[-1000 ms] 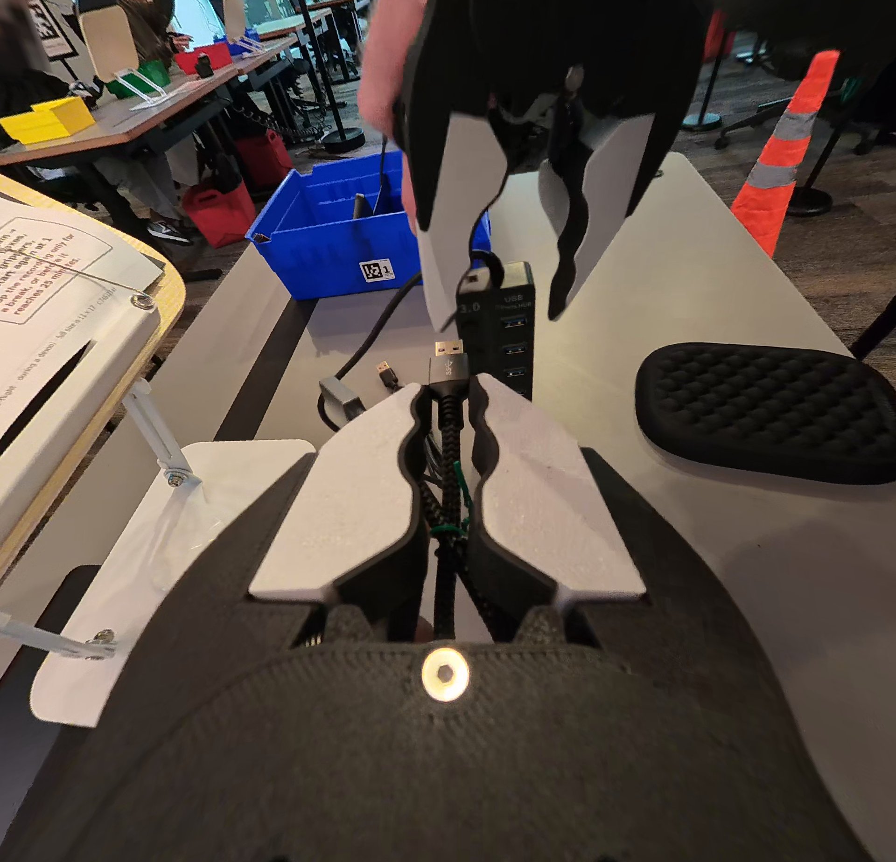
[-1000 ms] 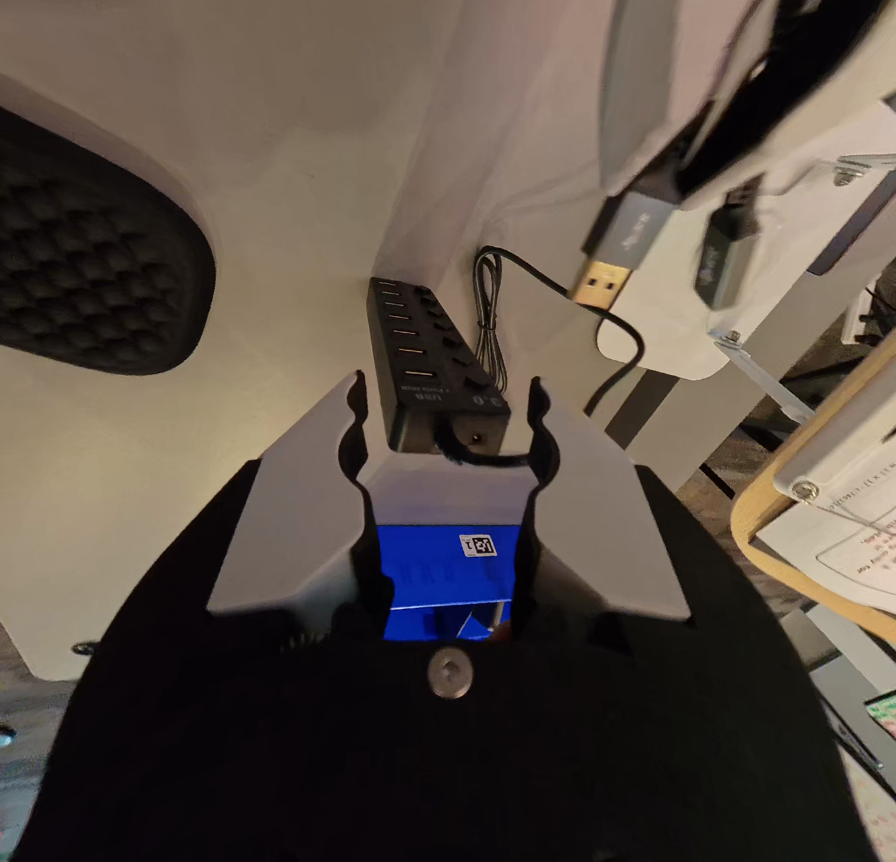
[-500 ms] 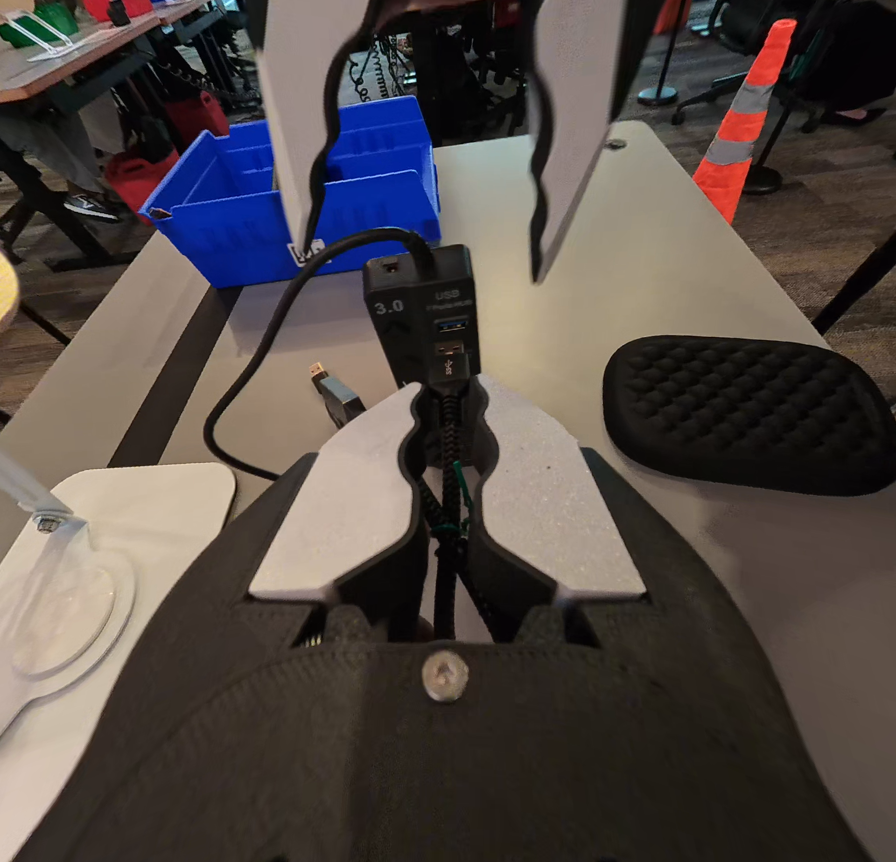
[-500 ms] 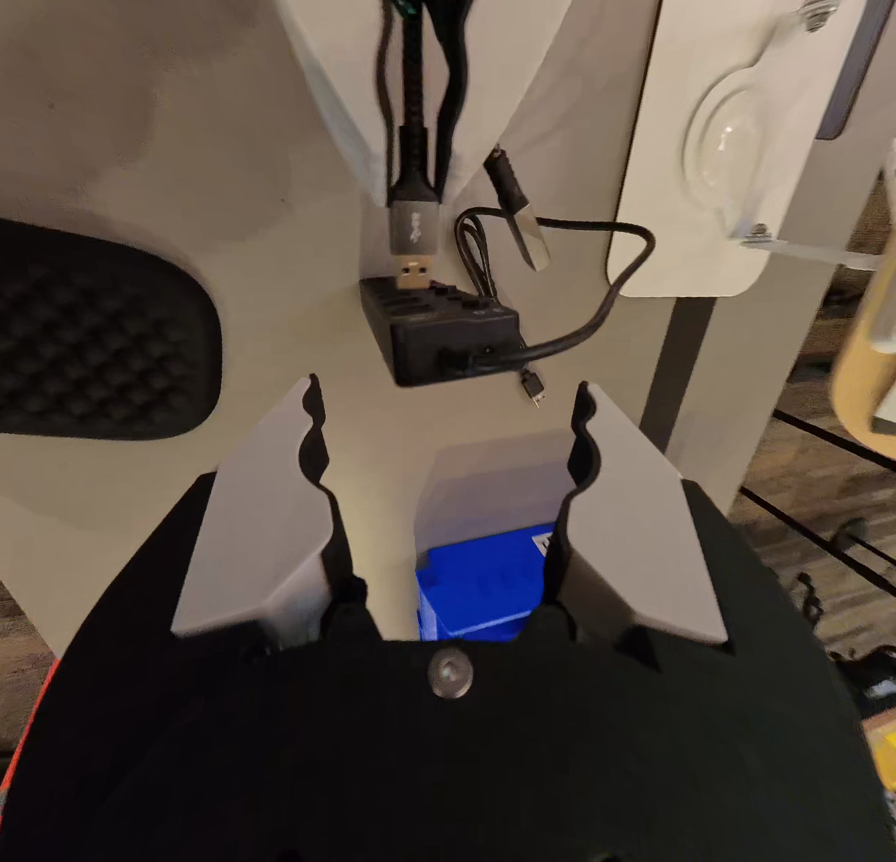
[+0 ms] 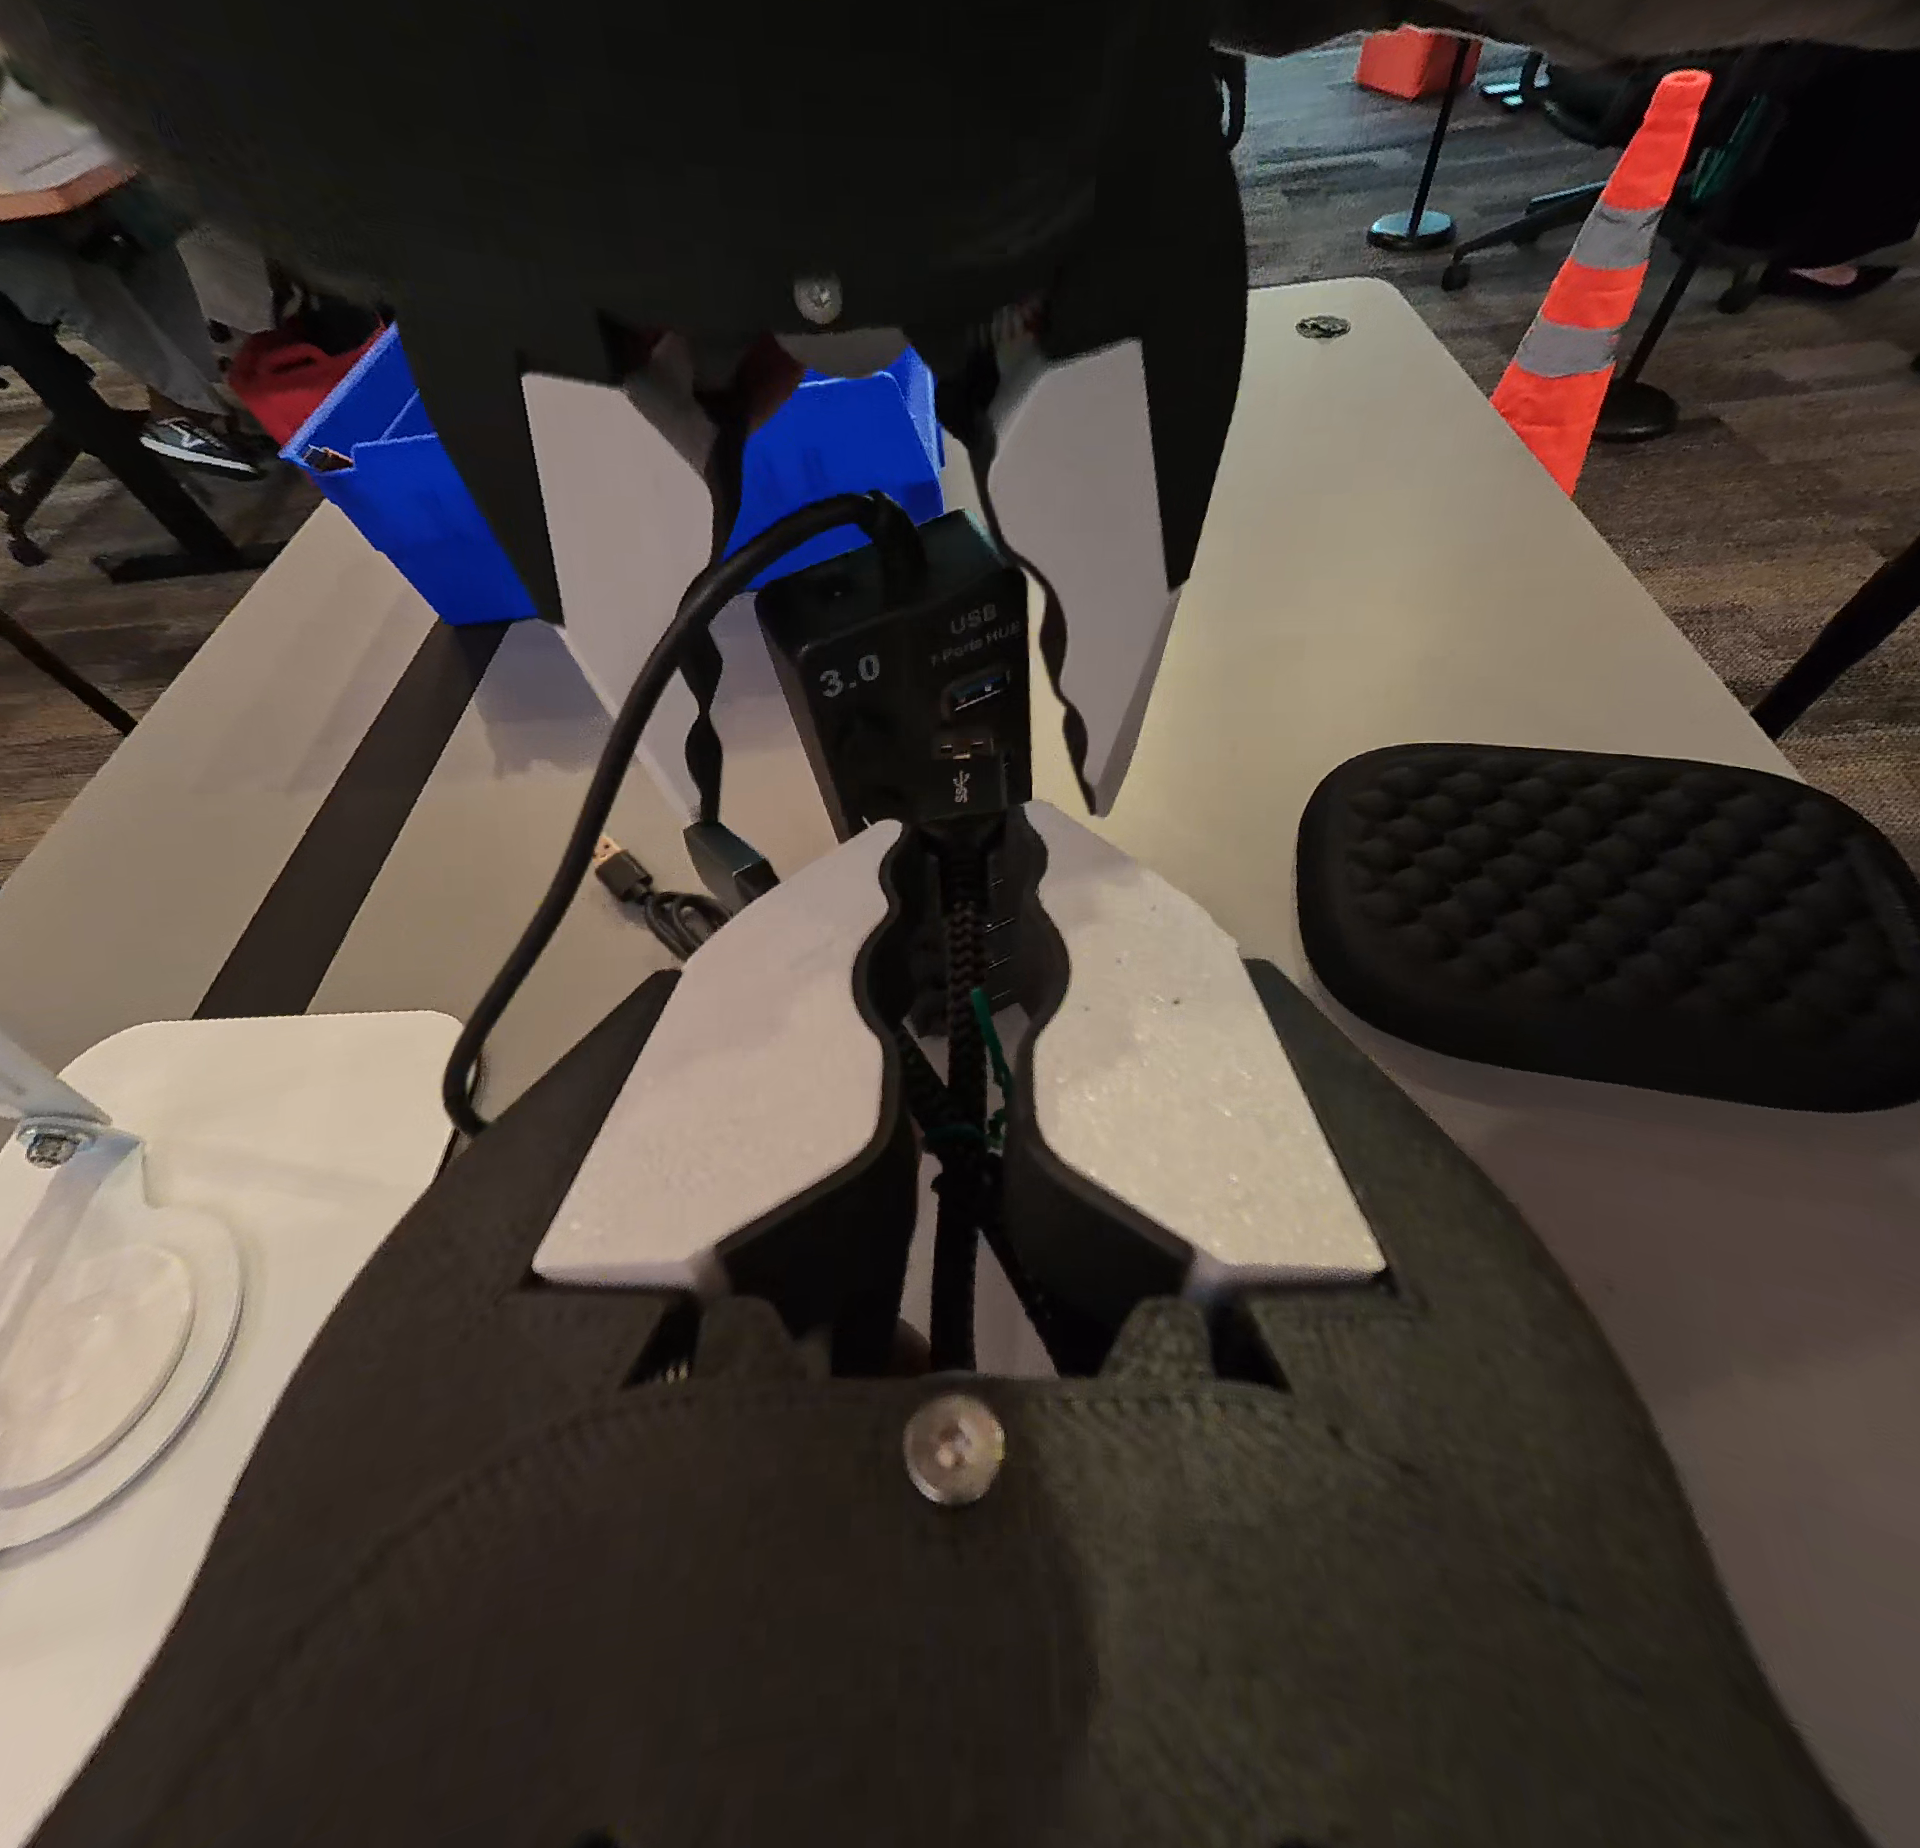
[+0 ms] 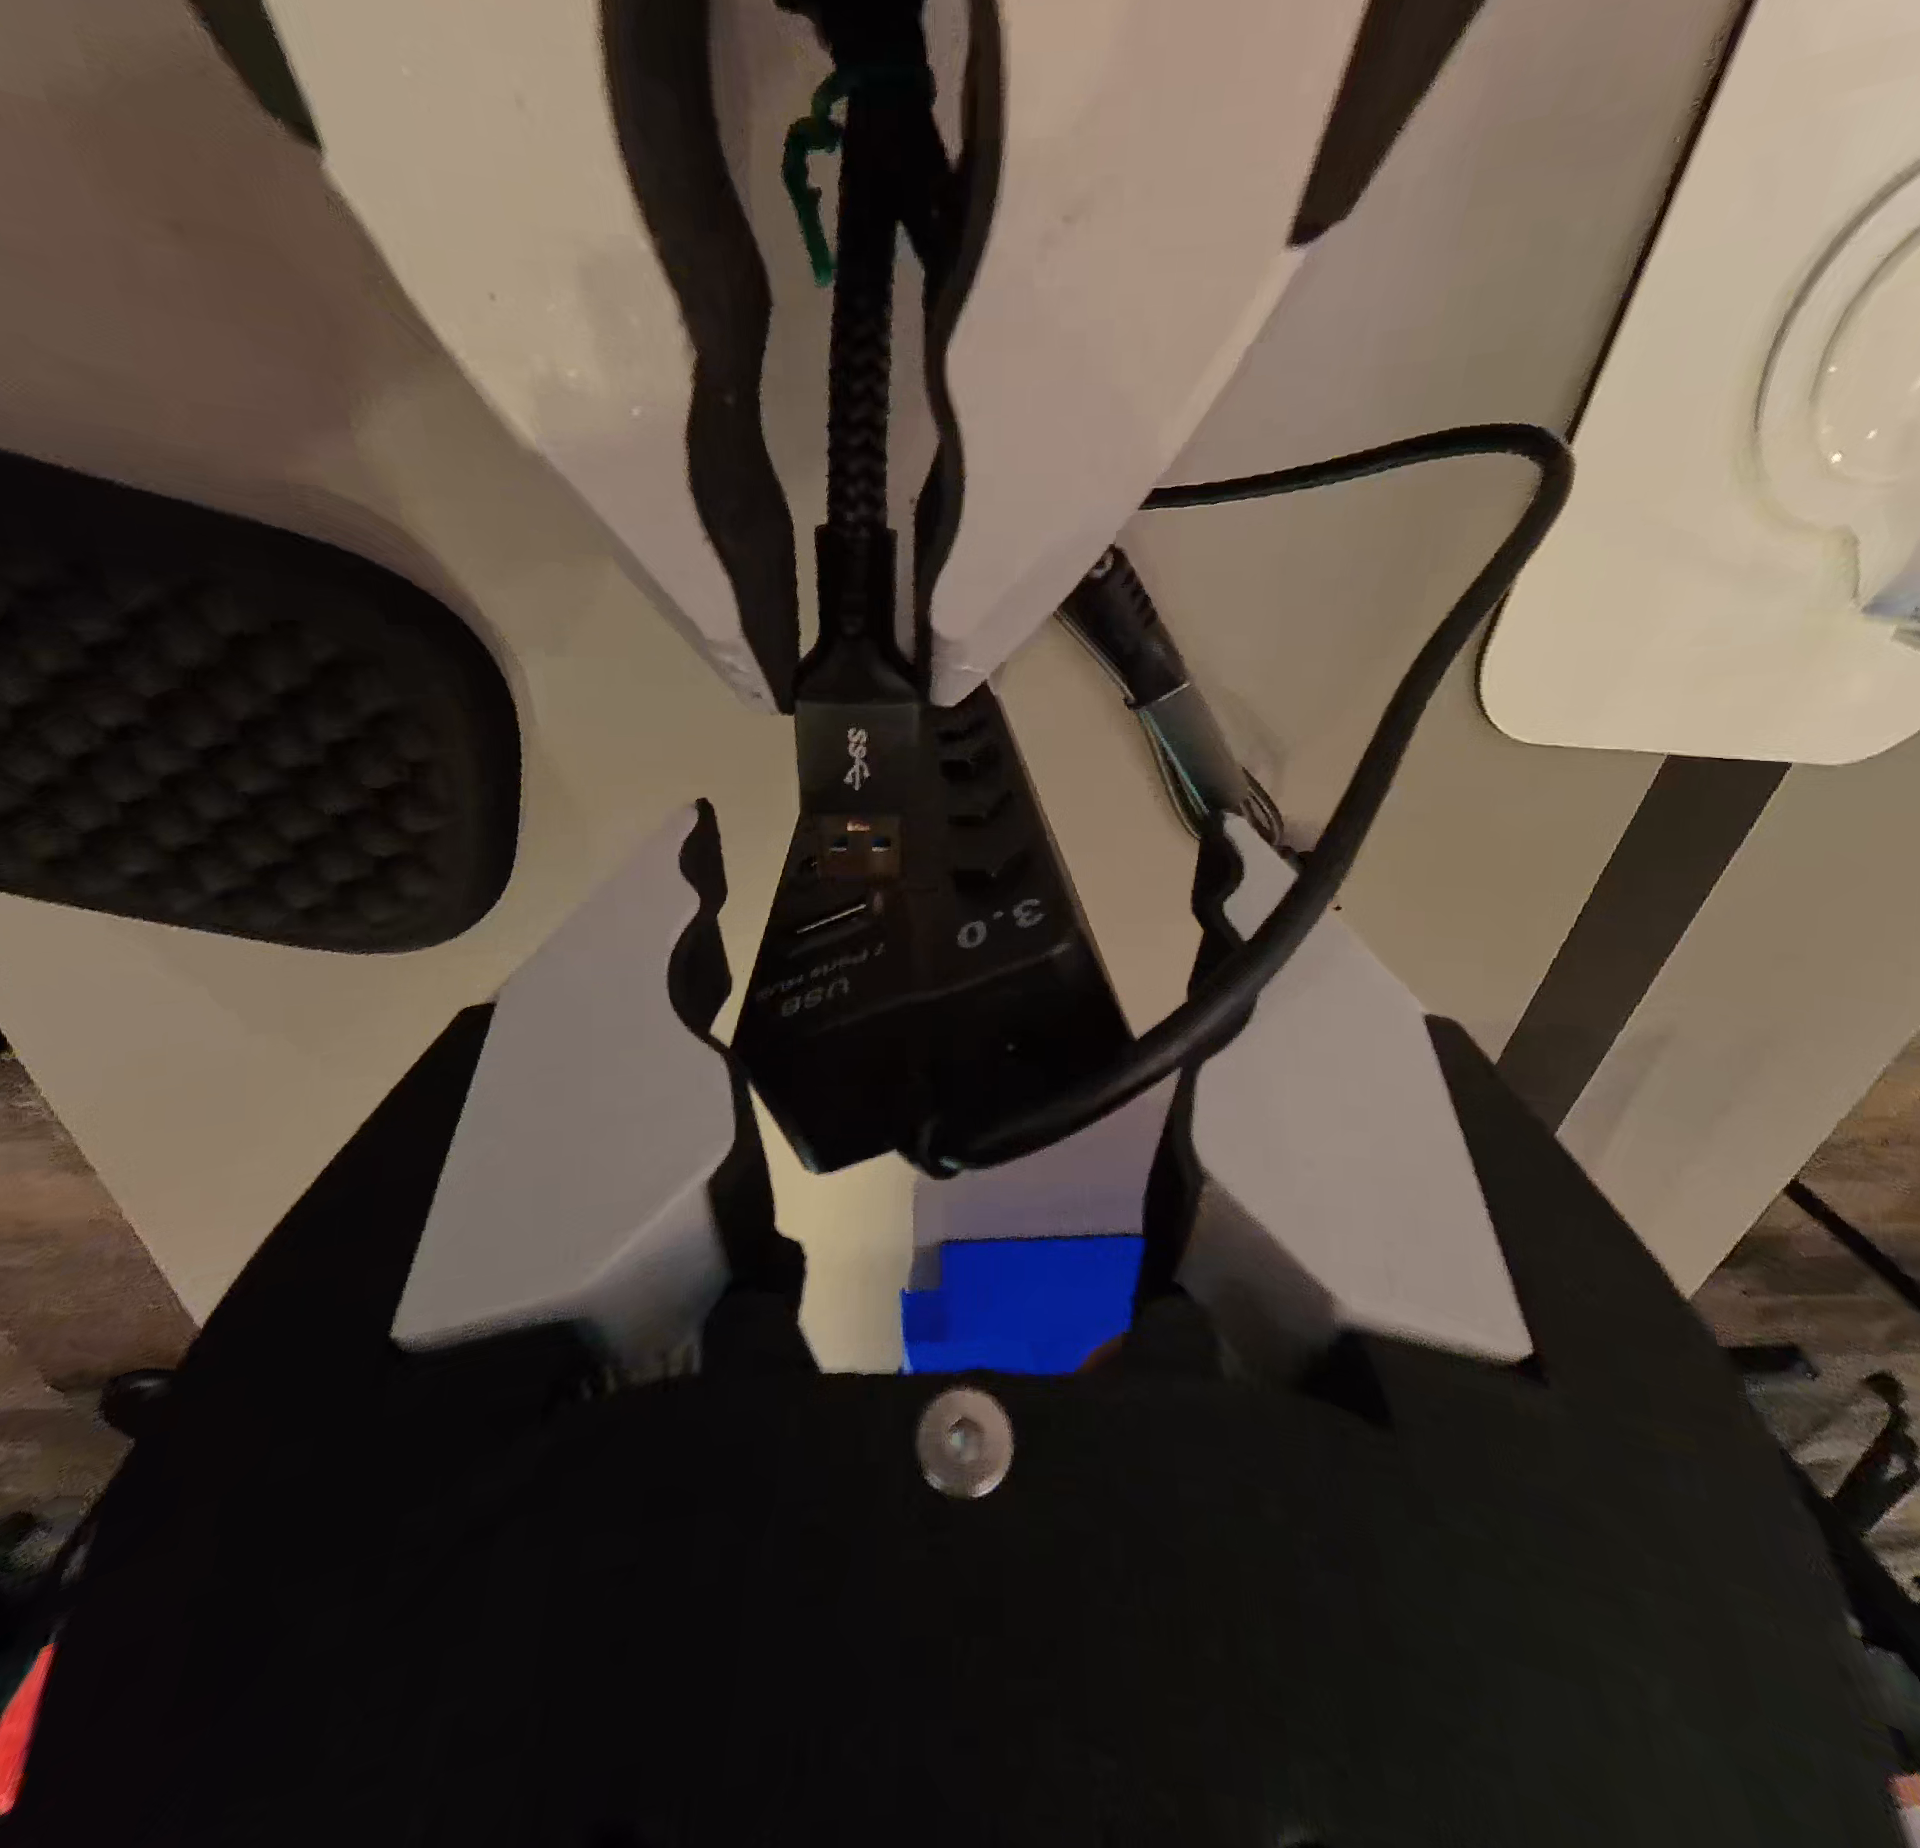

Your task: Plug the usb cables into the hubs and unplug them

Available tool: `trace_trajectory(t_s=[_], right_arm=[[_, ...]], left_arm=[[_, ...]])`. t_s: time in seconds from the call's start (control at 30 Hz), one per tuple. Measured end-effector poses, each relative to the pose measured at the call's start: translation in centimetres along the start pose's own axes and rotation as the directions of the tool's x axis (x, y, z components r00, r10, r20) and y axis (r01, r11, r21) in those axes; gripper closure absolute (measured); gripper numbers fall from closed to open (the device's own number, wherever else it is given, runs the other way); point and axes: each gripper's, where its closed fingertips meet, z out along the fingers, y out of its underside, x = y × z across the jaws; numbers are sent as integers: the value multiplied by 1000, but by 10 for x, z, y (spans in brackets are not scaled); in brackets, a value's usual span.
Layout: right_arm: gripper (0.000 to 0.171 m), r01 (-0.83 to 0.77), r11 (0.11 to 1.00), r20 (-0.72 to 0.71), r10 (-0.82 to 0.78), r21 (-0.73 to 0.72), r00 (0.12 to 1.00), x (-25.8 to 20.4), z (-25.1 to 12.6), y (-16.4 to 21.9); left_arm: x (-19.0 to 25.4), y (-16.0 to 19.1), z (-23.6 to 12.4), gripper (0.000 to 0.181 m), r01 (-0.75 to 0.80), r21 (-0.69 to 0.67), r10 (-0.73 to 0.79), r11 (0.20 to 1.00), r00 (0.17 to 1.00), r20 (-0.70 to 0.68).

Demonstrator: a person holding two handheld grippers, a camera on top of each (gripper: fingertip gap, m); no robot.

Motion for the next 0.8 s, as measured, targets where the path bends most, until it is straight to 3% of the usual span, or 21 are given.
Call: trace_trajectory(t_s=[0.2,0.4,0.6,0.8], right_arm=[[75,145,988,42,-143,-48,989,-8,-5,8],[93,333,941,12,-333,-56,943,-6,-4,3],[86,357,929,79,-350,-96,933,-9,-9,13],[79,390,915,46,-387,-103,921,2,-25,19]], left_arm=[[-3,0,-1,167,15,8,-15,1000,1000,0],[-3,-1,2,167,21,15,-21,1000,1000,-4],[-3,1,5,167,12,4,-12,1000,1000,-1],[-8,1,2,167,26,15,-27,1000,1000,7]])
